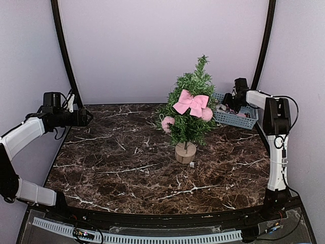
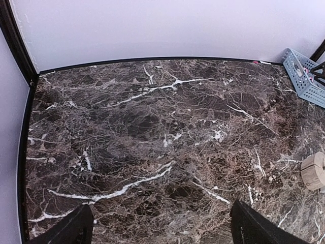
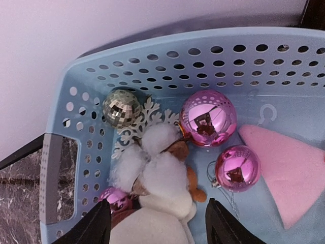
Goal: Decorate the small christmas tree
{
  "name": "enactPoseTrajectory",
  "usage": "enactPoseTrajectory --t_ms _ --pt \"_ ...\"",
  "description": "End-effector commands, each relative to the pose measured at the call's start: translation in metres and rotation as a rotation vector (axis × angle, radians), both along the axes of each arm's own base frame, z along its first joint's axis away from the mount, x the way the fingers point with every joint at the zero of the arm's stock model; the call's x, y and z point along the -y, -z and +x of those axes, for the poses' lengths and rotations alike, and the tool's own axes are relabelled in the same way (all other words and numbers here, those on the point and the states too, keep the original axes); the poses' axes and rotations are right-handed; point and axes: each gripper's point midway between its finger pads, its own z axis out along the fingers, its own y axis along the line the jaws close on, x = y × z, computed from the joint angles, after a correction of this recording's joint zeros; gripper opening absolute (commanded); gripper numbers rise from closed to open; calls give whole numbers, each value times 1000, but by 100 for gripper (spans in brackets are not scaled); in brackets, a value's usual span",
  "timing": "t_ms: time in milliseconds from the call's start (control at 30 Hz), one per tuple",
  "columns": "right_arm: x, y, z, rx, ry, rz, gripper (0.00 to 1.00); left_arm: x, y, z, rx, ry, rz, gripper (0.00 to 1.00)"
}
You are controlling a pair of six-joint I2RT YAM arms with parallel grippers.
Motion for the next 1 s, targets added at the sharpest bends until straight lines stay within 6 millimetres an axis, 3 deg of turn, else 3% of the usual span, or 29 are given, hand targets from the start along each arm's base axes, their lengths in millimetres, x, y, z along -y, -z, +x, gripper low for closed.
enactPoseTrajectory --t_ms 0,167,333,367,567,800,967 --pt "9 -4 26 68 42 66 64 -6 -1 4 16 -5 22 97" --pt "4 16 35 64 36 121 58 -4 1 6 3 1 -8 96" --pt "-7 24 41 77 2 182 48 -3 1 7 3 8 -26 96" --pt "10 23 44 86 20 192 46 -3 1 7 4 8 -27 96" --pt "7 24 51 115 -5 239 29 -4 3 8 -2 11 -34 96" --pt "-1 -1 54 194 -58 275 2 -3 5 9 -14 4 -65 96" --pt "-5 -28 50 244 -91 287 0 -2 4 9 -11 9 -74 96"
